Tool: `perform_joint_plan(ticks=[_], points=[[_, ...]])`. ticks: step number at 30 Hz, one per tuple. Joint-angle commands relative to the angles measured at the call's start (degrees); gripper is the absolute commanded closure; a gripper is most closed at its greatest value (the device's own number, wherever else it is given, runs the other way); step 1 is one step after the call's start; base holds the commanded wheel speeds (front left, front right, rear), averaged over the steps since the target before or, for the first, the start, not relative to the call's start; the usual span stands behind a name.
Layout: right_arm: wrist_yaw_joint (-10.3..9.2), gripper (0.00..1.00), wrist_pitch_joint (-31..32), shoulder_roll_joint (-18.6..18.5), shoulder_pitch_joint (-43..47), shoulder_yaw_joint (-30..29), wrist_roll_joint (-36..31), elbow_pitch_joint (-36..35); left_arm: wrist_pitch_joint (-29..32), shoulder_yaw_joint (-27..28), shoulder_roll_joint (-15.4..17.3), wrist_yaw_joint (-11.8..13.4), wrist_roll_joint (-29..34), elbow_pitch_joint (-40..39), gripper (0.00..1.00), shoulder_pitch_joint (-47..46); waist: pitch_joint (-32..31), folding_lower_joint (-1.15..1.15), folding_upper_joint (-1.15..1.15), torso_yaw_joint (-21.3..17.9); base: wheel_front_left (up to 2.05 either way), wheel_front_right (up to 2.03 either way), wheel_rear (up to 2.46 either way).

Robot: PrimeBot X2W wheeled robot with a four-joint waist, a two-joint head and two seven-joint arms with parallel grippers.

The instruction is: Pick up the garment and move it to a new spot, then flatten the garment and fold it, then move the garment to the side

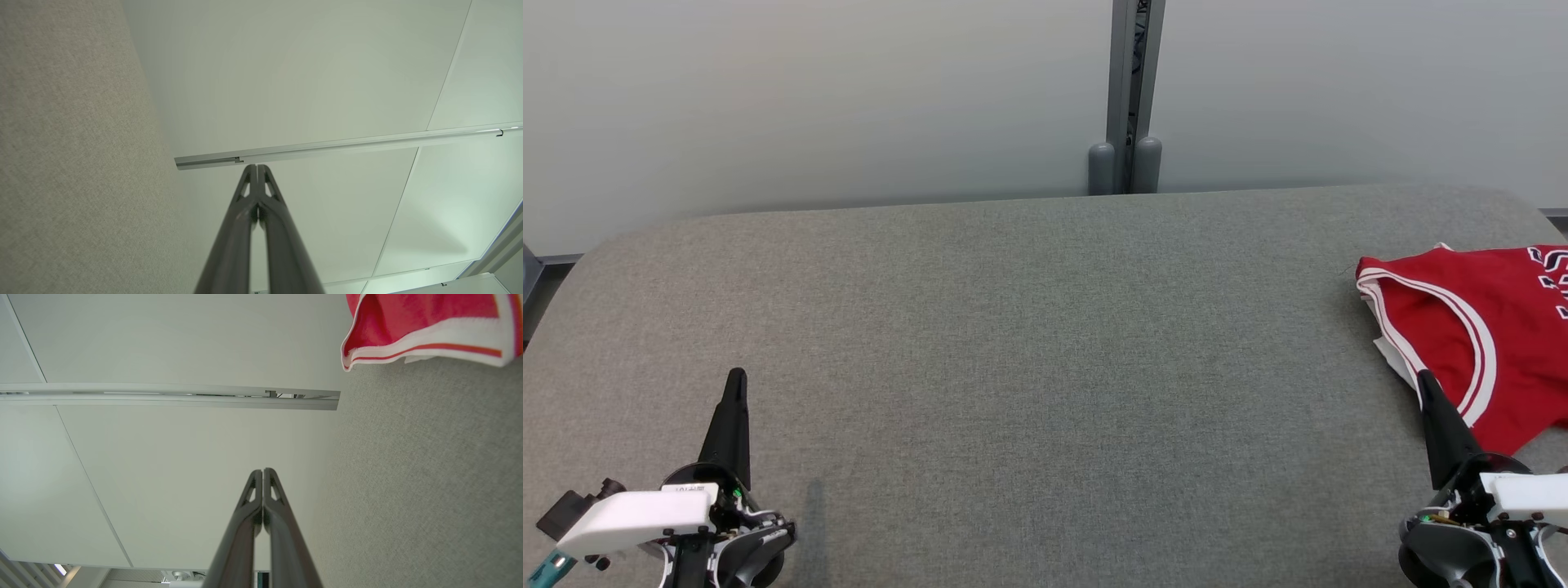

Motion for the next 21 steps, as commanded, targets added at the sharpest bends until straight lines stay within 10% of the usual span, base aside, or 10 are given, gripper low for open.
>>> perform_joint_plan(ticks=[1,21], points=[[0.02,1.0,0.16,-0.25,-0.51,0.0,0.14,-0.17,0.16,0.21,0.31,-0.15,-0.09,-0.12,1.0,-0.69,0.0,0.0,0.0,0.0,0.0,0.0,0.0],[0.02,1.0,0.16,-0.25,-0.51,0.01,0.14,-0.17,0.16,0.21,0.31,-0.15,-0.08,-0.12,1.0,-0.69,0.0,0.0,0.0,0.0,0.0,0.0,0.0]])
